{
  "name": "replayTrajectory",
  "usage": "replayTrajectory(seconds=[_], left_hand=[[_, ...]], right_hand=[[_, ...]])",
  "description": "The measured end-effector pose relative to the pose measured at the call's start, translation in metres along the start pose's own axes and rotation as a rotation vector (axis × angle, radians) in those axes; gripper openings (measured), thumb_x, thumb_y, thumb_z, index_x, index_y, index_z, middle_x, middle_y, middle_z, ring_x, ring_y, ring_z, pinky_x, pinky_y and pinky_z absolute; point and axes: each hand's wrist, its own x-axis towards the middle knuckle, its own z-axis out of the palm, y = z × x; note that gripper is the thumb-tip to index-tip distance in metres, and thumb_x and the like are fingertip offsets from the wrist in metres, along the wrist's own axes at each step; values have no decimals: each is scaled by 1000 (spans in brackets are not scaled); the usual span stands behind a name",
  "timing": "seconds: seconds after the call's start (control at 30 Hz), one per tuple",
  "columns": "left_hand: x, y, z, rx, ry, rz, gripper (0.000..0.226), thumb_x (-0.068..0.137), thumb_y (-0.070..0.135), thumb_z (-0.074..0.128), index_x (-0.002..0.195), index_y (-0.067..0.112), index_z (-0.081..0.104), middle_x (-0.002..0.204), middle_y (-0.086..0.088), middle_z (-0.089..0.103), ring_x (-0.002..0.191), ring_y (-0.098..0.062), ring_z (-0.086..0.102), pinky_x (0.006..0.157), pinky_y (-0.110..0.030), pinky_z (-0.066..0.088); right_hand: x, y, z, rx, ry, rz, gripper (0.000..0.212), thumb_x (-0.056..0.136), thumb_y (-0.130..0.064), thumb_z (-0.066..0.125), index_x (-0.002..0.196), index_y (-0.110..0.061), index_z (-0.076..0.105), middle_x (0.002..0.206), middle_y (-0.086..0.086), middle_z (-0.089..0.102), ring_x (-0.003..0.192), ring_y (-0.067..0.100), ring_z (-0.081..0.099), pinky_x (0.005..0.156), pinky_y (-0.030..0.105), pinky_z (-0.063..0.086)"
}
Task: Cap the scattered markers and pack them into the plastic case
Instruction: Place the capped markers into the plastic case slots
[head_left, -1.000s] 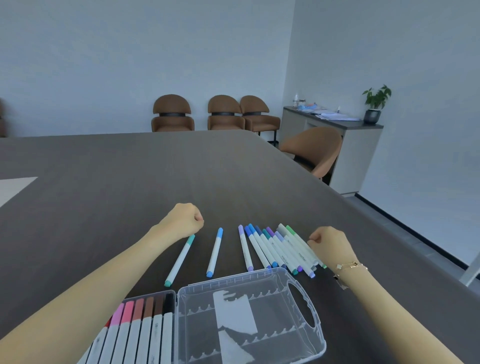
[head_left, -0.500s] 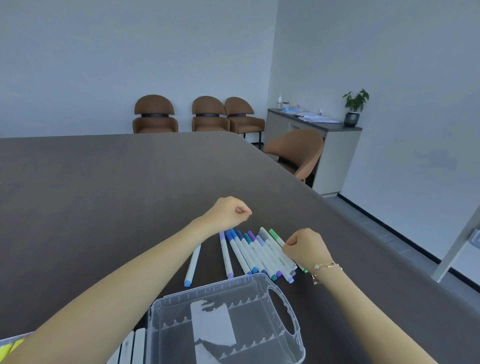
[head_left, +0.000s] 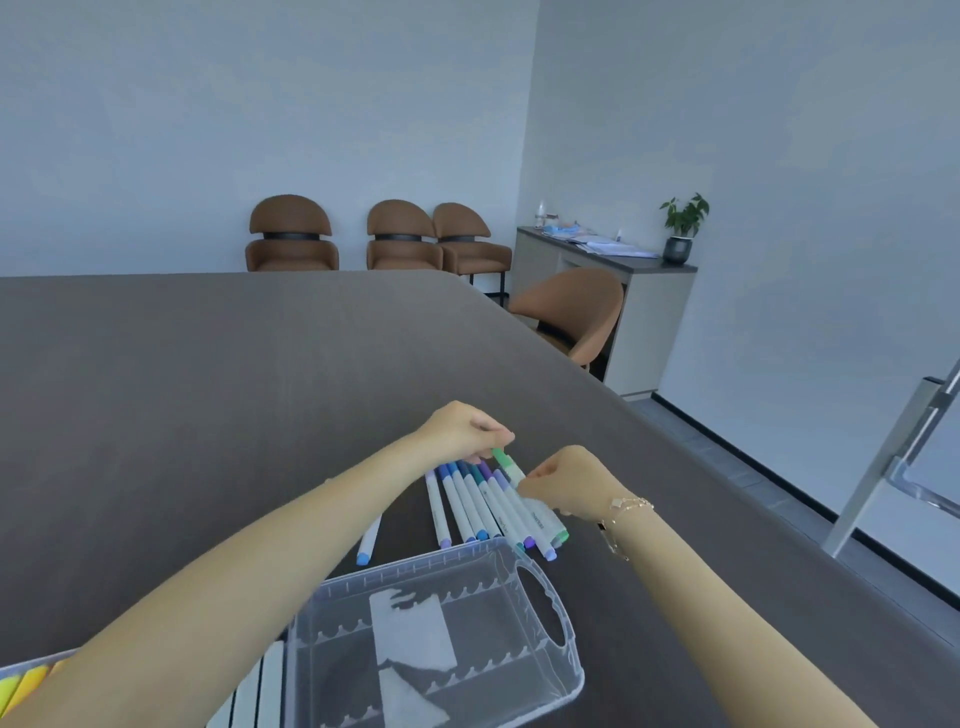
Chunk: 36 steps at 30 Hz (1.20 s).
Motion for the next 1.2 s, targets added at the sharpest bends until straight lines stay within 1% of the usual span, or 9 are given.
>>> replayTrajectory(seconds=[0.07, 0.17, 0.4, 0.53, 0.6, 0.73, 0.9, 1.1, 1.2], left_hand=[[-13, -3, -18, -90, -21, -78, 29, 85, 26, 69, 110, 12, 70, 108, -4, 69, 86, -9, 67, 81, -22, 55], [-48, -10, -47, -261, -105, -178, 34, 78, 28, 75, 106, 9, 72, 105, -3, 71, 91, -9, 69, 86, -21, 54], [-137, -66, -81, -257, -273, -299, 28, 76, 23, 76, 100, 8, 74, 102, -3, 73, 96, -10, 69, 89, -19, 52], [-163, -83, -86, -257, -219, -346, 27, 73, 24, 76, 97, 11, 75, 95, 1, 75, 89, -8, 70, 77, -14, 54], [-169, -84, -91, -235, -193, -360, 26, 75, 22, 76, 98, 10, 75, 94, 0, 74, 87, -8, 71, 75, -13, 54], [-177, -80, -93, -111, -191, -324, 23, 77, 27, 76, 96, 14, 76, 91, 2, 75, 86, -8, 71, 88, -20, 53], [-180, -89, -77, 115, -114, -207, 15, 76, 37, 75, 88, 28, 78, 88, 12, 73, 91, -7, 63, 90, -27, 49], [-188, -92, -80, 54, -128, -127, 14, 77, 33, 75, 90, 28, 77, 87, 14, 74, 87, -3, 66, 77, -16, 47], [-189, -97, -85, 97, -119, -117, 10, 76, 30, 76, 86, 28, 78, 84, 12, 74, 83, -3, 68, 77, -19, 50]], right_hand=[[-13, -19, 1, 30, -32, -24, 35, 82, -29, 64, 81, 7, 68, 71, 25, 53, 64, 16, 47, 72, 29, 52], [-39, -49, 9, 121, -95, -24, 31, 82, -24, 61, 58, -8, 48, 52, 4, 40, 50, 11, 41, 62, 22, 47], [-110, -79, 72, -10, -384, -149, 25, 86, -28, 58, 84, -7, 72, 70, -2, 65, 62, 7, 56, 59, 15, 44], [-129, -85, 94, -81, -379, -196, 34, 87, -40, 59, 63, -17, 66, 46, -5, 47, 45, 7, 40, 56, 18, 38], [-134, -92, 99, -90, -387, -197, 35, 87, -44, 59, 70, -16, 70, 49, -2, 44, 44, 10, 37, 56, 20, 40], [-140, -99, 104, -89, -417, -191, 39, 89, -43, 58, 95, -7, 74, 63, -3, 59, 47, 6, 40, 52, 17, 36], [-144, -95, 114, -132, -423, -248, 40, 89, -41, 58, 101, -5, 72, 103, 8, 71, 67, 6, 53, 76, 22, 42], [-145, -89, 115, -110, -390, -309, 41, 88, -42, 61, 98, -3, 73, 70, 4, 60, 61, 7, 51, 76, 24, 46], [-142, -86, 116, -70, -405, -315, 42, 86, -43, 63, 98, -4, 74, 80, 10, 65, 63, 7, 51, 80, 28, 48]])
